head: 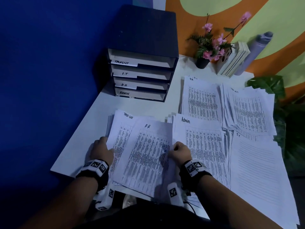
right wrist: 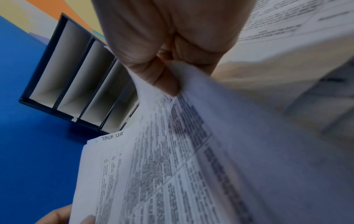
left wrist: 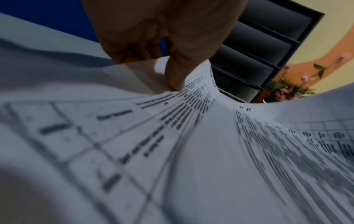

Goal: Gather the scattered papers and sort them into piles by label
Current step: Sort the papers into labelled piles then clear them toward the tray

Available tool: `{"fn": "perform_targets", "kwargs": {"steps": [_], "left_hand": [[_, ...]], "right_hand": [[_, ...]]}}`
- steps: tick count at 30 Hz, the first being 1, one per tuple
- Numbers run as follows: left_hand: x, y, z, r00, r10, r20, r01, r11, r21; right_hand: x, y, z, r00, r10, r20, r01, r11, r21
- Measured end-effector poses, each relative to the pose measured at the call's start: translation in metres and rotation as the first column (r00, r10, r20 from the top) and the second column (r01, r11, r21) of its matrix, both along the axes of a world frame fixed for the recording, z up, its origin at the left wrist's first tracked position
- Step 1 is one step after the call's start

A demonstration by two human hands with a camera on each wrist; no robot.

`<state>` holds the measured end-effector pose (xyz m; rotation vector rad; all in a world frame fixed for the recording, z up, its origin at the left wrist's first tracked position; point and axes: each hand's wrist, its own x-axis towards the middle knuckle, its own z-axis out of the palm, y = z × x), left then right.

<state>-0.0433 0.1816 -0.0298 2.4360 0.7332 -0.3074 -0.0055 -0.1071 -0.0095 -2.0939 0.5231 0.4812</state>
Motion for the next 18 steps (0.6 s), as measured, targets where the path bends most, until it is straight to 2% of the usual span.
{"fn": "perform_targets", "kwargs": {"steps": [6, 9, 10, 12, 14, 15, 17, 18], "left_hand": [[0.002, 0.002, 0.01, 0.988, 0.147, 0.055, -0.134, 0.972, -0.191], [0.004, 0.001, 0.019, 0.971, 0.208, 0.117, -0.172, 0.95, -0.259], [0.005, 0.001, 0.021, 0.966, 0.225, 0.125, -0.184, 0.942, -0.279], [0.009, -0.001, 0.025, 0.956, 0.258, 0.136, -0.207, 0.929, -0.307], [0.013, -0.004, 0.026, 0.946, 0.288, 0.148, -0.226, 0.915, -0.334], [0.016, -0.007, 0.026, 0.943, 0.296, 0.152, -0.231, 0.911, -0.341], [0.02, -0.012, 0.025, 0.941, 0.305, 0.148, -0.24, 0.908, -0.344], [0.022, -0.015, 0.024, 0.944, 0.3, 0.139, -0.239, 0.909, -0.342]], "right_hand": [[0.0, -0.004, -0.003, 0.993, -0.106, -0.052, 0.115, 0.973, 0.202], [0.002, 0.001, 0.0, 0.984, -0.157, -0.081, 0.176, 0.913, 0.367], [0.004, 0.001, 0.001, 0.989, -0.132, -0.072, 0.15, 0.903, 0.402], [0.01, -0.002, 0.005, 0.996, 0.041, -0.078, -0.008, 0.924, 0.383], [0.017, -0.008, 0.013, 0.965, 0.221, -0.143, -0.16, 0.925, 0.345], [0.021, -0.012, 0.015, 0.955, 0.263, -0.138, -0.214, 0.931, 0.295], [0.032, -0.022, 0.023, 0.969, 0.247, -0.001, -0.247, 0.967, 0.058], [0.039, -0.031, 0.025, 0.977, 0.192, 0.095, -0.185, 0.98, -0.077]]}}
